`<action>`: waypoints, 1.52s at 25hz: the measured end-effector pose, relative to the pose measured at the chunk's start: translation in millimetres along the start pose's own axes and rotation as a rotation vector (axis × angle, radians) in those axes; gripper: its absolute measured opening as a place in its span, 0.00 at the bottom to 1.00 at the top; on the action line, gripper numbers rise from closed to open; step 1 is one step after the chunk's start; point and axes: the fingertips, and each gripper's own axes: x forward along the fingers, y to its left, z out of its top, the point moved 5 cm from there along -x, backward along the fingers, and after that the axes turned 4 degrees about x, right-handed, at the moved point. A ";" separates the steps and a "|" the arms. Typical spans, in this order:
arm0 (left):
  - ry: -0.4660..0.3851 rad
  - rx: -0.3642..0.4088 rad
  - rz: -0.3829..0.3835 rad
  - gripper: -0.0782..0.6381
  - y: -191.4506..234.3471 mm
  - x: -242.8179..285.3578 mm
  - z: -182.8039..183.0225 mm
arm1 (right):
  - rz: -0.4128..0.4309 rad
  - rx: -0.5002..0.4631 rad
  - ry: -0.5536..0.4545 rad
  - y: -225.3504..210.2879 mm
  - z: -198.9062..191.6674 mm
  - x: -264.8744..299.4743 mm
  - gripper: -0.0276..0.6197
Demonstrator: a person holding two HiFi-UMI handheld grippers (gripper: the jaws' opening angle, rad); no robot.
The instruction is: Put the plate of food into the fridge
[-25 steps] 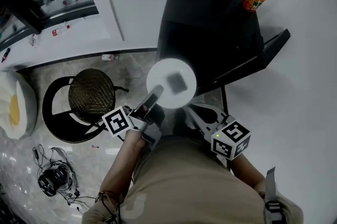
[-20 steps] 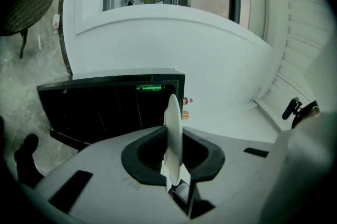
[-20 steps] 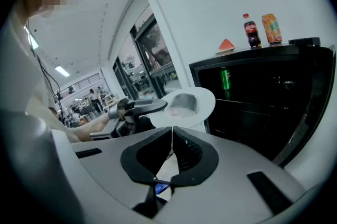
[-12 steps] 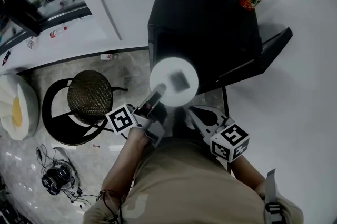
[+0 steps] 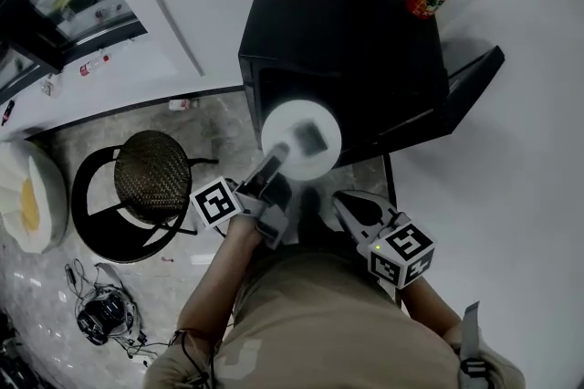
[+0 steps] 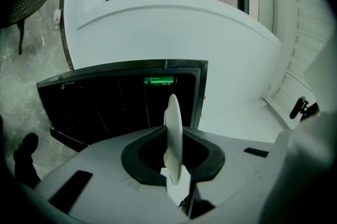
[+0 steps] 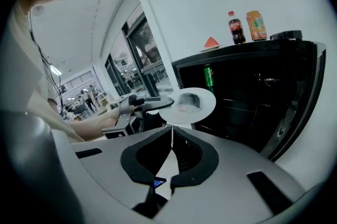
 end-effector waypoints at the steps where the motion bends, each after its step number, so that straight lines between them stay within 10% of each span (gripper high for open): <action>1: -0.001 0.000 0.002 0.16 2.4 2.8 0.4 | -0.005 0.000 0.002 -2.0 -0.3 -0.9 0.08; 38: -0.007 -0.016 0.077 0.16 54.5 77.4 4.5 | -0.073 0.030 0.038 -38.2 -9.8 -6.2 0.08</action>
